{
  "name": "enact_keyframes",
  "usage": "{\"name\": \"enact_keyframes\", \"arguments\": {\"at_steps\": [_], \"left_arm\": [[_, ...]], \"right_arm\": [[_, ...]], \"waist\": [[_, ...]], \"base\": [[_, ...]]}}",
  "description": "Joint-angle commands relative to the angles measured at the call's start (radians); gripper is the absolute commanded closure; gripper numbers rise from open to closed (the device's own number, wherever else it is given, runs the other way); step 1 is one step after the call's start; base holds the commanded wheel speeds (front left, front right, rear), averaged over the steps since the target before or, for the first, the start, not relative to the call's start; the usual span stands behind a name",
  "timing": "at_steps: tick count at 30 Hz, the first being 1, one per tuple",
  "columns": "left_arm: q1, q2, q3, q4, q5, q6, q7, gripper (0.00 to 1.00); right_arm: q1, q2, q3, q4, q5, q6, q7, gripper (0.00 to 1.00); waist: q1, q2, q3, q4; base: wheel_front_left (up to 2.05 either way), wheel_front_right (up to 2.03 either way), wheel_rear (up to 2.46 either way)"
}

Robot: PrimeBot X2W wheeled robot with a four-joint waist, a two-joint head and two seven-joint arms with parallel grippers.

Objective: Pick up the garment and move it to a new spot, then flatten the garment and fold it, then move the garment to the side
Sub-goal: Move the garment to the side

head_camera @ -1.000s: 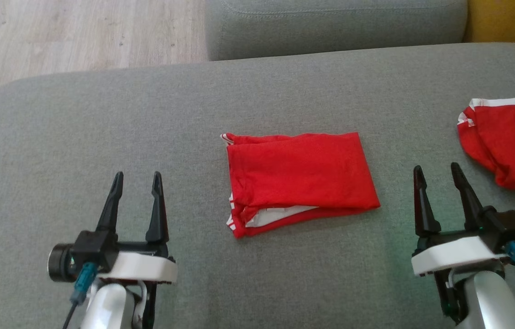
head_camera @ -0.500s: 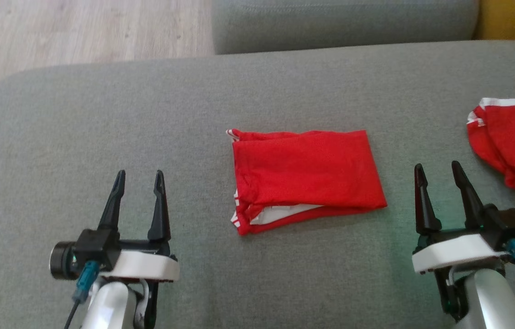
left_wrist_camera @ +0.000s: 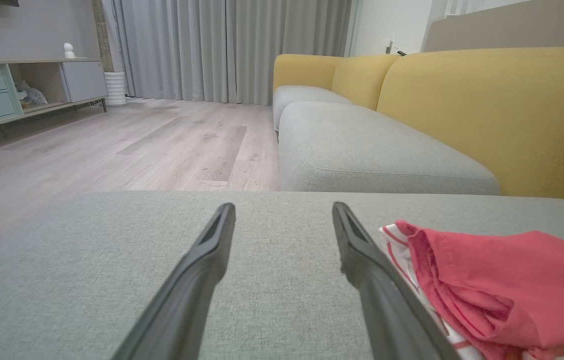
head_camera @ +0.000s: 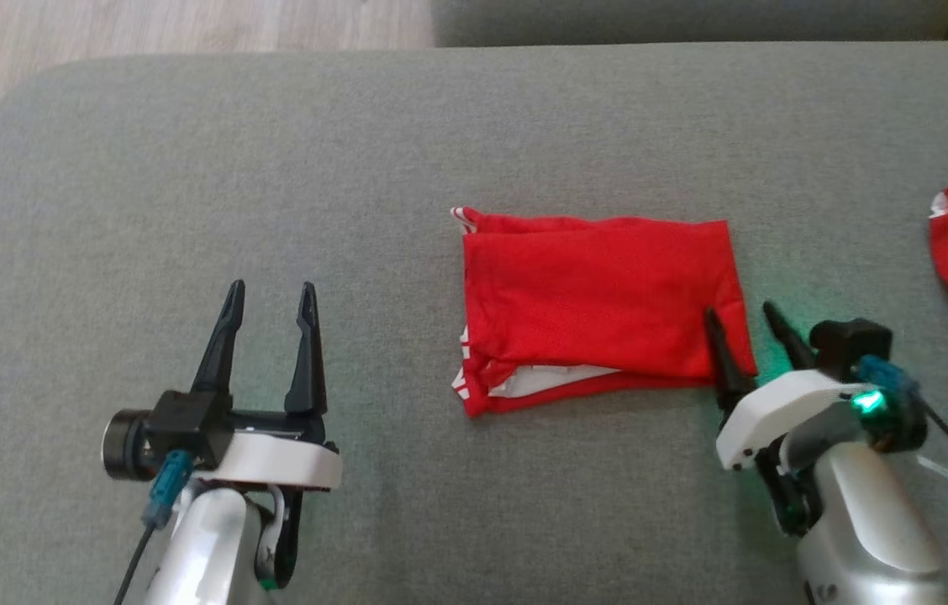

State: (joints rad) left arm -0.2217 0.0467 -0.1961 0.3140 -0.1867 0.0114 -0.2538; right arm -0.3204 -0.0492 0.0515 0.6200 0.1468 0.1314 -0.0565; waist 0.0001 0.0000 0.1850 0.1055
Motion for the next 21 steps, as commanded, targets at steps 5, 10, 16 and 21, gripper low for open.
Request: {"name": "enact_keyframes", "arguments": {"at_steps": [5, 10, 16, 21], "left_arm": [[-0.056, 0.004, 0.017, -0.028, -0.010, 0.007, -0.008, 0.00], [-0.072, 0.004, 0.014, -0.024, -0.005, 0.003, -0.008, 0.00], [-0.077, 0.004, 0.019, -0.020, -0.003, 0.004, -0.008, 0.00], [-0.066, 0.004, 0.015, -0.021, 0.000, 0.004, -0.008, 0.00]], "right_arm": [[-0.078, -0.001, 0.058, 0.097, 0.051, -0.001, 0.050, 0.00], [-0.121, -0.001, 0.099, 0.212, 0.055, -0.001, 0.086, 0.00], [-0.156, -0.001, 0.122, 0.274, 0.051, -0.001, 0.042, 1.00], [-0.178, -0.001, 0.103, 0.272, -0.054, -0.001, -0.036, 1.00]], "waist": [[-0.0001, 0.0000, 0.027, 0.014], [-0.0001, 0.0000, 0.039, 0.023], [-0.0001, 0.0000, 0.023, 0.018], [-0.0001, 0.0000, -0.015, -0.007]], "base": [[0.00, 0.00, 0.00], [0.00, 0.00, 0.00], [0.00, 0.00, 0.00], [0.00, 0.00, 0.00]]}}
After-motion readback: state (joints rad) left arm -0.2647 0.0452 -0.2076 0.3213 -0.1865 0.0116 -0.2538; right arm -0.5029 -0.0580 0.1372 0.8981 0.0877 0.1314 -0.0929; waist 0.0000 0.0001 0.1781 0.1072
